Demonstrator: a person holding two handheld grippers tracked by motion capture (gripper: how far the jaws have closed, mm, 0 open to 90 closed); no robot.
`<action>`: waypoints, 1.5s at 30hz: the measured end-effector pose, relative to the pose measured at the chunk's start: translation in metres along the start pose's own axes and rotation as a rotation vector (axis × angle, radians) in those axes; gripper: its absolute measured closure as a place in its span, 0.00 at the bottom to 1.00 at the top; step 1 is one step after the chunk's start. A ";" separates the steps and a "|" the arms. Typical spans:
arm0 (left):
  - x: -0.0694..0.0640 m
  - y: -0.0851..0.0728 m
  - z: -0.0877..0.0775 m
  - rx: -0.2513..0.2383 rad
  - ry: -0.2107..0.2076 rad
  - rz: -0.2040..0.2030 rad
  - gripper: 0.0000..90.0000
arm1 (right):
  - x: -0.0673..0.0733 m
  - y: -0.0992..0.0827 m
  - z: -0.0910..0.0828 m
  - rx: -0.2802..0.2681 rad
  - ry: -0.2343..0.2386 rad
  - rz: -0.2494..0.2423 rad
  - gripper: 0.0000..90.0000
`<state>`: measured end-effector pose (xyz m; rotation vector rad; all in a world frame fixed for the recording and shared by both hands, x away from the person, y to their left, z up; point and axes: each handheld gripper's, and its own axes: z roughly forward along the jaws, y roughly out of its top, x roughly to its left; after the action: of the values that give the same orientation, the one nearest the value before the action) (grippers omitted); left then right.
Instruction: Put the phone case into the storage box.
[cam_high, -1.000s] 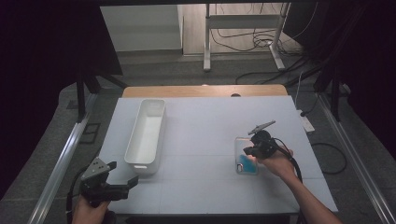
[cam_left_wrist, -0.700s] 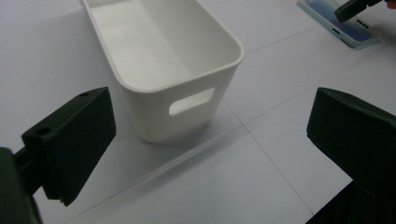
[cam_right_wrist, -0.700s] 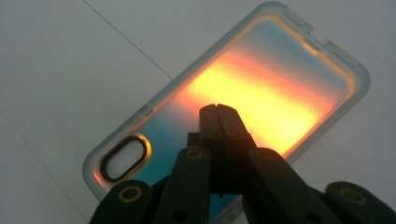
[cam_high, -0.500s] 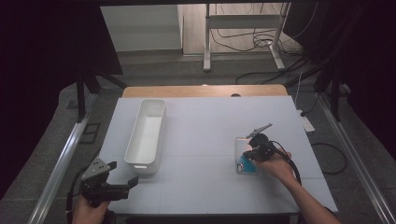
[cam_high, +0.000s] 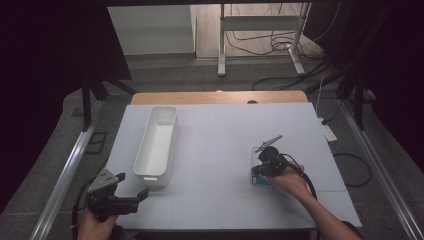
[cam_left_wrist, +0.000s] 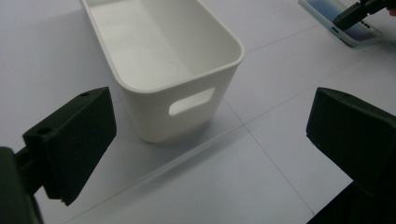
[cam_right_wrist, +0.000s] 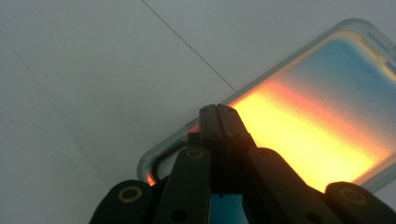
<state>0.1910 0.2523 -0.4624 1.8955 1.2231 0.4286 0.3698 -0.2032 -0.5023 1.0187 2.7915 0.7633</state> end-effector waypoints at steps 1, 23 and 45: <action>0.000 0.000 0.000 0.000 0.000 0.000 0.03 | 0.000 0.002 0.001 -0.001 0.002 0.002 0.99; 0.000 0.000 0.000 0.001 0.012 -0.001 0.04 | 0.004 0.038 0.024 -0.026 -0.018 -0.041 0.99; -0.002 0.000 -0.001 -0.008 0.018 0.006 0.01 | -0.047 0.004 -0.010 -0.010 -0.103 0.066 0.99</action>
<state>0.1895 0.2512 -0.4617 1.8926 1.2263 0.4537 0.4063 -0.2341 -0.4962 1.1197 2.6773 0.7105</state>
